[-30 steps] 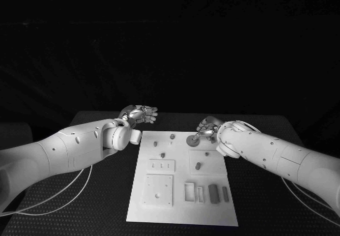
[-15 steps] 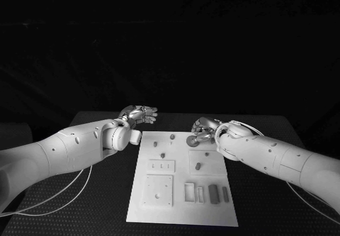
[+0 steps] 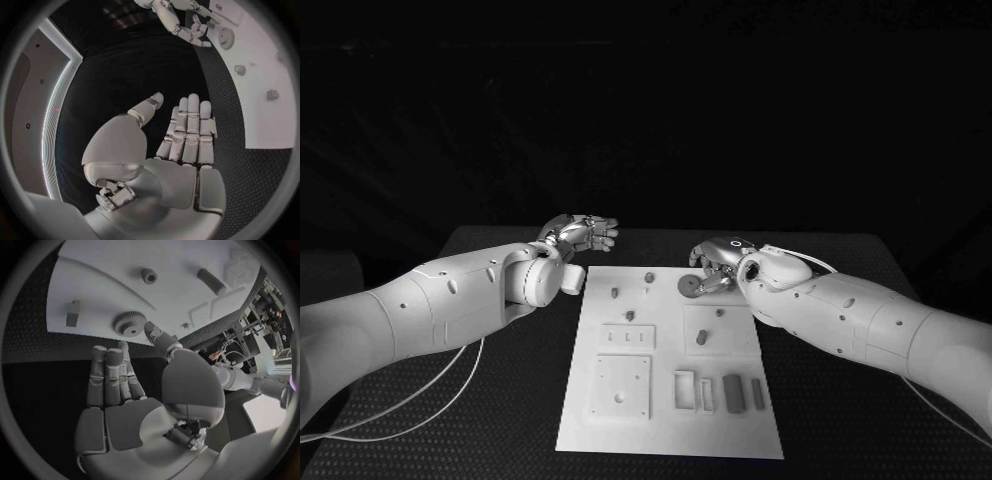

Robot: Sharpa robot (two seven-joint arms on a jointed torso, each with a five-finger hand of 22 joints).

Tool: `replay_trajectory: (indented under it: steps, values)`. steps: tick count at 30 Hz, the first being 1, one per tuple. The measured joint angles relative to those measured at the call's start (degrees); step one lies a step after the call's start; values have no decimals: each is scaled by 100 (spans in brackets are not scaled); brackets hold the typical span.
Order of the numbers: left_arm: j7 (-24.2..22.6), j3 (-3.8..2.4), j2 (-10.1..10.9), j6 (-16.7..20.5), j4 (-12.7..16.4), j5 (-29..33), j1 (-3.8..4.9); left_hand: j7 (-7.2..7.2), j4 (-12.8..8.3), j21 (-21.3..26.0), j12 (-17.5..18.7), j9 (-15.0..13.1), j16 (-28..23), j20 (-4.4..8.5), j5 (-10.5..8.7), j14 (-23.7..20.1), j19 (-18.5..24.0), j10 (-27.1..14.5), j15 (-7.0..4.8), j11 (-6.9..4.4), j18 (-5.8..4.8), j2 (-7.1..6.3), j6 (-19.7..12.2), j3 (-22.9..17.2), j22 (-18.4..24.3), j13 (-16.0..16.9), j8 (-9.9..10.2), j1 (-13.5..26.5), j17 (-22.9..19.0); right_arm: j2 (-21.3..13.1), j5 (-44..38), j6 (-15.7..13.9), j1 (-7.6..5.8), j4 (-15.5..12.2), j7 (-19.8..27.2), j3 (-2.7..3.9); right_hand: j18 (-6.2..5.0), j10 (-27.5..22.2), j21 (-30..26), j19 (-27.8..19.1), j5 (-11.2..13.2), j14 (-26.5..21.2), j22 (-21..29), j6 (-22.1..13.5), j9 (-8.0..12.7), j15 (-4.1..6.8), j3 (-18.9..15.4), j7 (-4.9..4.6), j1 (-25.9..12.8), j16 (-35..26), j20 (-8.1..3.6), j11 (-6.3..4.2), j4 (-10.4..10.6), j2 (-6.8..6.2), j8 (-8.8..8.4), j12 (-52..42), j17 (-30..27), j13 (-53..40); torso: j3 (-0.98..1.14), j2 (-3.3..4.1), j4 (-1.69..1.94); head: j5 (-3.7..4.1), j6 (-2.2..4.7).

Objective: Assemble the parts on the task board

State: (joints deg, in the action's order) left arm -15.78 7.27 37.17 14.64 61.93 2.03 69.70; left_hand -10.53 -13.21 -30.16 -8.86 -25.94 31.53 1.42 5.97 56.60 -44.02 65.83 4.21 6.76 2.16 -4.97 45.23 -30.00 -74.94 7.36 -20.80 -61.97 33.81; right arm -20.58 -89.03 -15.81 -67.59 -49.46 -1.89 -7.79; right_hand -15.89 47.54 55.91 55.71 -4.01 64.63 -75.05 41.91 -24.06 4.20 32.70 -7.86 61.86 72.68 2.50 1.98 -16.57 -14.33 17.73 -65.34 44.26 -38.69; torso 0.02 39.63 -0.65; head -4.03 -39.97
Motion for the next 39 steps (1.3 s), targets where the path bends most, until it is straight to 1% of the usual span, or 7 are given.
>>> replay_trajectory:
  steps: [2, 4, 9, 16, 28, 34, 39]
  values:
    - [0, 0, 8, 0, 10, 0, 0, 0, 0, 0, 0, 0, 0, 0, 0, 0, 0, 0, 0, 0, 0, 0, 0, 0, 0, 0, 0, 0, 0, 0, -2, 13, 0, 7, 3, 0, 1, -45, 91, 8, -37, -40, -1, 47, 1, 40, 30, 66, -6, 188, -30, -44, -4, 9, 0, -561, 135, -330, 0, 1, 3, 0, -9]
    - [0, 0, 17, 0, 22, 0, 1, 0, 0, 0, 0, 0, 0, 0, 0, 0, 0, 0, 0, 0, 0, 0, 0, 0, 0, 0, 0, 0, 0, 0, 25, 40, 0, 6, 18, 0, 0, 22, 195, 47, -40, -11, -1, 106, 1, 73, 85, 116, -6, 356, -74, -119, 1, 115, 1, -991, 266, -565, 1, 4, 7, -1, -20]
    - [0, 0, 23, 0, 24, -1, 1, 0, 0, 0, 0, 0, 0, 0, 0, 0, 0, 0, 0, 0, 0, 0, 0, 0, 1, 0, 0, 0, -1, 12, 234, 181, 2, 62, 94, 2, 44, 293, 473, 194, -222, 101, -1, 340, 10, 151, 253, 143, -60, 678, -220, -141, -1, 379, 81, -1603, 568, -909, 5, 12, 14, -17, -35]
    - [0, -2, 57, 0, 71, -3, 3, 0, 0, 0, 0, 0, 0, 0, 0, 0, 0, 0, 0, 0, 0, 0, 0, 0, 1, 3, 0, 0, 2, 66, 554, 368, 19, 226, 177, 9, 134, 439, 620, 298, -287, 229, 2, 534, 11, 155, 290, 156, -175, 720, -312, -148, -11, 493, 152, -1764, 679, -1011, 10, 25, 20, -17, -40]
    - [0, -6, 152, 0, 178, -21, 16, 0, 0, 0, 0, 0, 0, 0, 0, 0, 0, 0, 0, 0, -1, 0, 0, 0, 2, 5, 0, 0, 3, 110, 867, 488, 67, 346, 257, 28, 170, 459, 642, 335, -243, 265, 3, 557, 53, 134, 289, 140, -198, 720, -313, -127, -11, 516, 143, -1765, 732, -1032, 15, 68, 53, 3, -52]
    - [0, -5, 187, 1, 222, -33, 17, 0, 0, 0, 0, 0, 0, 0, 0, 0, 0, 0, 0, 0, -2, 0, 0, 0, 2, 4, 0, 0, 3, 99, 922, 460, 66, 365, 266, 52, 177, 459, 664, 335, -243, 264, 2, 458, 100, 133, 287, 49, -237, 720, -313, -127, -8, 477, 49, -1765, 763, -1034, 19, 85, 61, 13, -46]
    - [-1, -5, 191, 1, 241, -46, 18, 0, 0, 0, 0, 0, 0, 0, 0, 0, 0, 0, 0, 0, -2, 0, 0, 0, 3, 4, 0, 0, 2, 94, 931, 460, 65, 344, 267, 55, 204, 459, 664, 334, -243, 276, 4, 430, 100, 120, 256, 60, -236, 704, -313, -127, -10, 477, 35, -1765, 774, -1040, 16, 89, 62, 15, -53]
